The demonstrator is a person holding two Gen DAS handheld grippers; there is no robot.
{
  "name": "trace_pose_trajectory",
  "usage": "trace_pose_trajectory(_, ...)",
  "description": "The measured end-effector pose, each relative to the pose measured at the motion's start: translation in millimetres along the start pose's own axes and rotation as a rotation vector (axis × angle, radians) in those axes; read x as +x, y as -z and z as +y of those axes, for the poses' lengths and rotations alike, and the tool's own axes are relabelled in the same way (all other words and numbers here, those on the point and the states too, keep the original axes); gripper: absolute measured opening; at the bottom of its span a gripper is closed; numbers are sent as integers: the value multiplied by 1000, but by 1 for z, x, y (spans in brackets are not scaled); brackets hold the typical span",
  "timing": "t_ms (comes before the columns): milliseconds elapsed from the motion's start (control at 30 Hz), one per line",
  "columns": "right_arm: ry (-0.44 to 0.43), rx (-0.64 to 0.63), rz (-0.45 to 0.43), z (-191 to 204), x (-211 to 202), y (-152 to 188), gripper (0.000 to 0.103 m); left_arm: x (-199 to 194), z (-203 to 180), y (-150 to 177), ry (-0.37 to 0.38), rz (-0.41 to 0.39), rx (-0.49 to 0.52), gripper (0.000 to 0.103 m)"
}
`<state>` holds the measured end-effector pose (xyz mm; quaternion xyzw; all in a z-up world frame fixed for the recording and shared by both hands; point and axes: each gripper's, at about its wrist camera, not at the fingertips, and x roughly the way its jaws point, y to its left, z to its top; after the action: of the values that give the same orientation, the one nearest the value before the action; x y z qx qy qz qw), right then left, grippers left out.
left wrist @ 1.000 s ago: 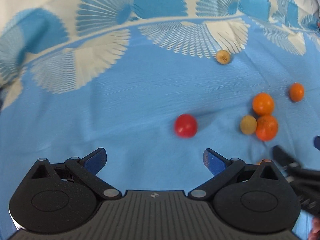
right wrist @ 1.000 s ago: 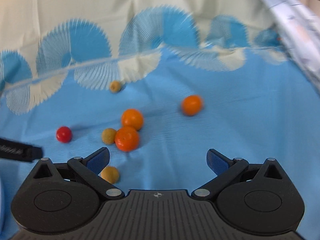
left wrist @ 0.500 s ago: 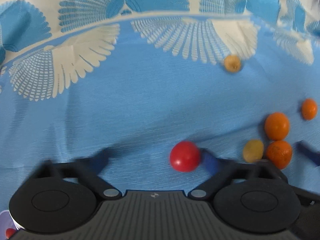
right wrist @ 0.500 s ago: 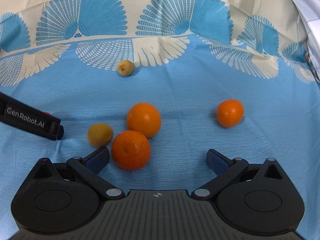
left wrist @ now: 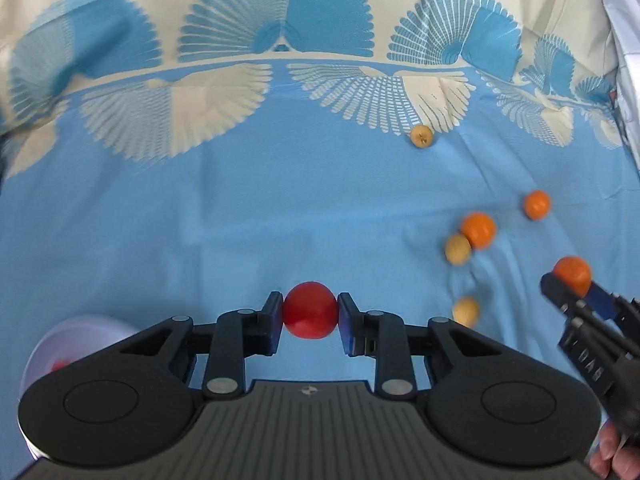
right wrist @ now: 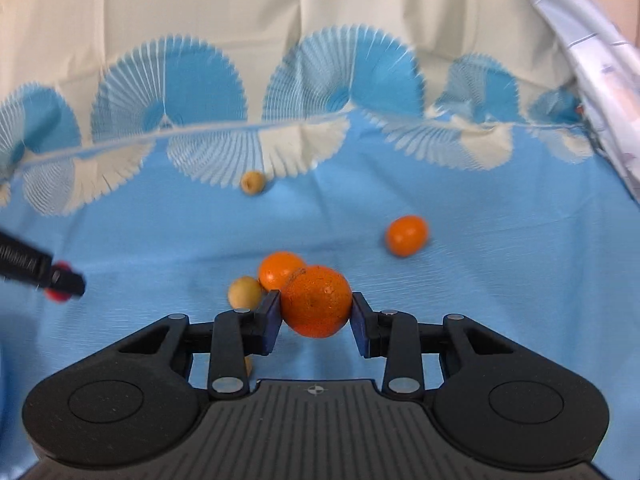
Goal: Organize fruits
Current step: 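Carry both fruits over the plate and release them from both tools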
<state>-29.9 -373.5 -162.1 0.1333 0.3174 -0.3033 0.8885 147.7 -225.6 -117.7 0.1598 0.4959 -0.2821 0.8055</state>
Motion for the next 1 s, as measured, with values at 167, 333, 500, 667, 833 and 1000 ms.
trace_pose_trajectory(167, -75, -2, -43, 14, -74, 6, 38, -70, 21, 44, -45, -24, -22, 32)
trace_pose_trajectory(333, -201, -39, -32, 46, -135, 22, 38, -134, 53, 89, -81, -71, -60, 32)
trace_pose_trajectory(500, -311, -93, -22, 90, -184, 38, 38, -181, 89, 134, -123, -102, -107, 32)
trace_pose_trajectory(667, -382, -191, -28, 130, -225, 55, 38, -213, 123, 175, -157, -112, -175, 32)
trace_pose_trajectory(833, -433, -248, 2, 157, -252, 73, 38, -235, 146, 208, -174, -133, -213, 32)
trace_pose_trajectory(1000, -455, -302, 46, 179, -266, 94, 38, -245, 159, 230, -178, -143, -244, 32)
